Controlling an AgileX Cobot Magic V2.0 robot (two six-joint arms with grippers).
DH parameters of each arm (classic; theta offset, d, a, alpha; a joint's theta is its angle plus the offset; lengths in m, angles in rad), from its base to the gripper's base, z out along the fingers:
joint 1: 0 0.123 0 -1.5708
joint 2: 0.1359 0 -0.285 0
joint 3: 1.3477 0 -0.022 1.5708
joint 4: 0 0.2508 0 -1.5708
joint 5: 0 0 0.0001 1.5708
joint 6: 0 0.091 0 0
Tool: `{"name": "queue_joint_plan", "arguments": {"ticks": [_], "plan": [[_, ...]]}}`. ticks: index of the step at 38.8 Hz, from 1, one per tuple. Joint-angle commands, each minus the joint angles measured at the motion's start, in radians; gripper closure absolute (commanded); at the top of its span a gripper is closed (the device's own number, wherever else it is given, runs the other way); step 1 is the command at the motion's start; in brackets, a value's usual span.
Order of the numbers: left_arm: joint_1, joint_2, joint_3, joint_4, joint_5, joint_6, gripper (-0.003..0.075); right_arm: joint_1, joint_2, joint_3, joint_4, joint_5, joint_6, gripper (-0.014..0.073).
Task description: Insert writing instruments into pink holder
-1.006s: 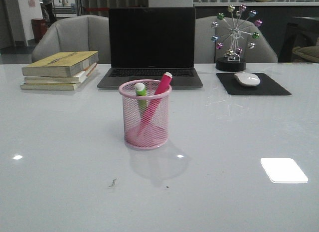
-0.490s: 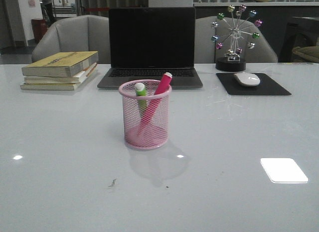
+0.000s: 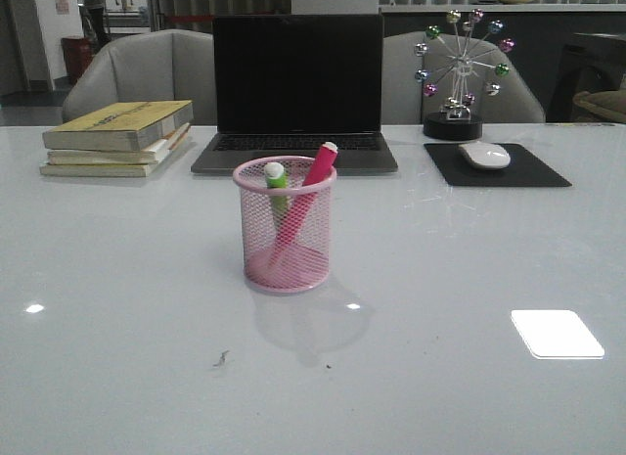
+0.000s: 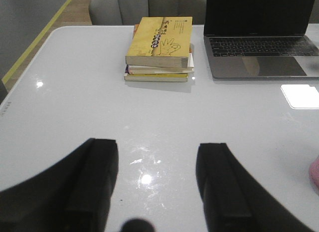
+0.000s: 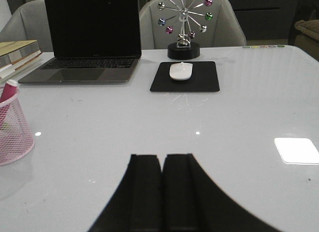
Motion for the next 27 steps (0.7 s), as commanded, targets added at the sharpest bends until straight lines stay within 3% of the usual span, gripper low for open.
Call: {"name": "queue_joint_plan", "arguments": {"ticks": [1,22,27], "plan": [[0.000,0.003,-0.030,-0.008,-0.088,-0.002,0.0294,0.002,-0.019,0.001,-0.013,-0.079,-0.002,0.0543],[0.000,0.000,-0.030,0.006,-0.087,-0.002,0.0298,0.002,-0.019,0.001,-0.013,-0.079,-0.002,0.0543],[-0.001,-0.018,-0.030,0.004,-0.088,-0.002,0.0372,0.002,-0.019,0.001,-0.013,-0.079,-0.002,0.0543]]}}
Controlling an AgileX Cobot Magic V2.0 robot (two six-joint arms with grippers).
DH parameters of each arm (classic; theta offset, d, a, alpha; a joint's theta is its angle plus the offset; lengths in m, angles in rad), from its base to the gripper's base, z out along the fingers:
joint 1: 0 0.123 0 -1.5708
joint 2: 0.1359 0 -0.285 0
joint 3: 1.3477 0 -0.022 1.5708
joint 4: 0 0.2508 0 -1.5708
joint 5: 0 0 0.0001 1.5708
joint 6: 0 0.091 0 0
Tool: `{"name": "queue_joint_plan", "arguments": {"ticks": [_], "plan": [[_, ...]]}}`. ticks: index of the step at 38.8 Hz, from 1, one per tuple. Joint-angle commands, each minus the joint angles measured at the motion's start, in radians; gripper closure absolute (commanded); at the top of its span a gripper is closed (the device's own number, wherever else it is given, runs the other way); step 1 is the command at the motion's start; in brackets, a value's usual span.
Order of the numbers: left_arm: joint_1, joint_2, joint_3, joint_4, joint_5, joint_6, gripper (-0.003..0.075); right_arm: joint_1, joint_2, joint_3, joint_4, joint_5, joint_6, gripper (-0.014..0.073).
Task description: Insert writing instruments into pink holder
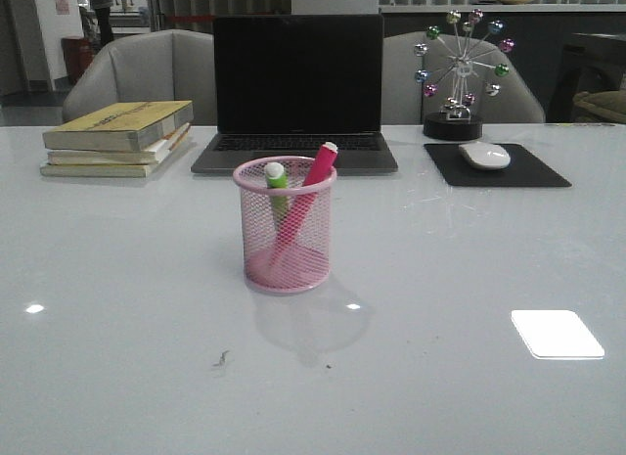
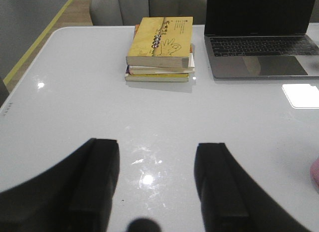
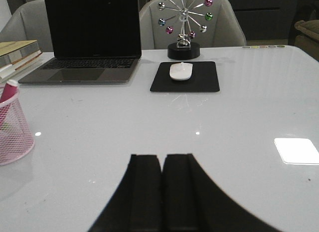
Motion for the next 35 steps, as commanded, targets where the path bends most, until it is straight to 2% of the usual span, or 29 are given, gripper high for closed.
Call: {"name": "queue_joint_plan", "arguments": {"ticks": [1,7,8,10,19,27,35], "plan": [[-0.001,-0.027,-0.028,-0.004,-0.088,-0.002,0.0395,0.002,-0.019,0.001,-0.013,-0.079,-0.002,0.0543],[-0.001,-0.126,-0.028,-0.007,-0.095,-0.002,0.0624,0.002,-0.019,0.001,-0.013,-0.079,-0.002,0.0543],[-0.001,-0.141,-0.028,-0.007,-0.095,-0.002,0.0636,0.002,-0.019,0.001,-0.013,-0.079,-0.002,0.0543],[-0.001,-0.177,-0.028,-0.007,-0.095,-0.002,0.0617,0.002,-0.019,0.001,-0.013,-0.079,-0.002,0.0543],[-0.001,-0.374,0.027,-0.007,-0.095,-0.002,0.0621,0.002,-0.019,0.001,-0.013,-0.079,-0.002,0.0543],[-0.001,-0.554,0.147,0.004,-0.095,-0.002,0.0621,0.002,-0.019,0.001,-0.013,-0.079,-0.002,0.0543],[-0.001,-0.656,0.268,0.004,-0.111,-0.002,0.0621,0.002,-0.019,0.001,-0.013,-0.079,-0.002,0.0543]]}}
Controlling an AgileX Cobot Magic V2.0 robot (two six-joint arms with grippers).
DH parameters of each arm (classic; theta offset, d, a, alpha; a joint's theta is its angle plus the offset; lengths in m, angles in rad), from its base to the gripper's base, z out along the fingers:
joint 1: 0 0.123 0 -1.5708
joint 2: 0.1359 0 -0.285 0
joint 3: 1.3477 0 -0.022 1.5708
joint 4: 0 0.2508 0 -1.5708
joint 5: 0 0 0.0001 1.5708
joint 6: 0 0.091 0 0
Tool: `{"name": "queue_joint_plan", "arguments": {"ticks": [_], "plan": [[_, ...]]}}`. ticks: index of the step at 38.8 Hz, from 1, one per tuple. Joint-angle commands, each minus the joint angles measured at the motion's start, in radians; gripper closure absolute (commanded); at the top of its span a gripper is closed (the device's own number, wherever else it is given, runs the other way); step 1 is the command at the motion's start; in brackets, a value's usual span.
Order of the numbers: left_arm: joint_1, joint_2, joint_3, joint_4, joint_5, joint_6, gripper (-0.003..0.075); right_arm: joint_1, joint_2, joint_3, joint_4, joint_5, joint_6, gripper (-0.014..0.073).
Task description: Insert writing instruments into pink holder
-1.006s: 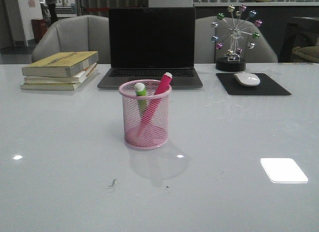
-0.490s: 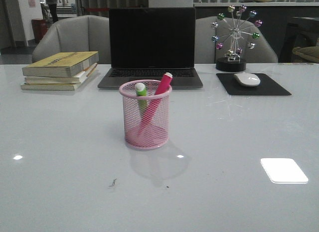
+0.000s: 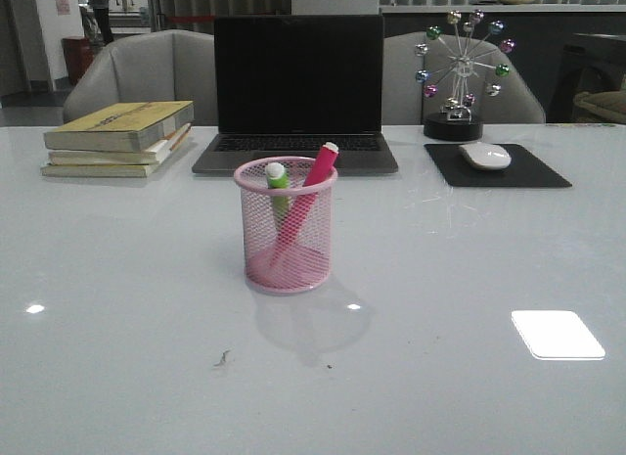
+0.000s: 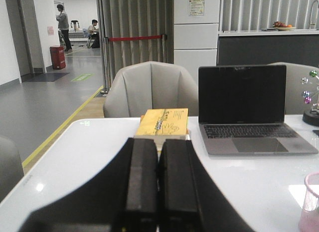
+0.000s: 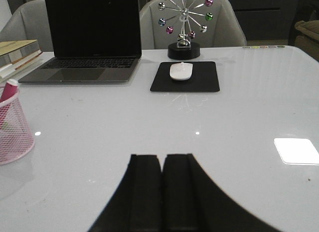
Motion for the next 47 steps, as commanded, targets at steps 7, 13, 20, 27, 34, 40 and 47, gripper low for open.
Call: {"name": "queue_joint_plan", "arguments": {"ticks": [7,13,20,27,34,40,47], "plan": [[-0.001,-0.066,0.156,0.004,-0.207,-0.002,0.0621,0.002,-0.019,0.001,-0.010,-0.080,-0.002,0.0543],[-0.001,-0.074,0.260,0.004,-0.309,-0.002,0.0621,0.002,-0.019,0.001,-0.010,-0.080,-0.002,0.0543],[-0.001,-0.074,0.357,0.004,-0.408,-0.002,0.0621,0.002,-0.019,0.001,-0.010,-0.080,-0.002,0.0543],[-0.001,-0.074,0.356,0.004,-0.387,-0.002,0.0621,0.002,-0.019,0.001,-0.010,-0.080,-0.002,0.0543],[-0.001,-0.074,0.356,0.004,-0.387,-0.002,0.0621,0.002,-0.019,0.001,-0.010,-0.080,-0.002,0.0543],[-0.001,-0.074,0.356,0.004,-0.387,-0.002,0.0621,0.002,-0.019,0.001,-0.010,-0.080,-0.002,0.0543],[-0.001,-0.074,0.356,0.004,-0.387,-0.002,0.0621,0.002,-0.019,0.001,-0.010,-0.080,-0.002,0.0543]]}}
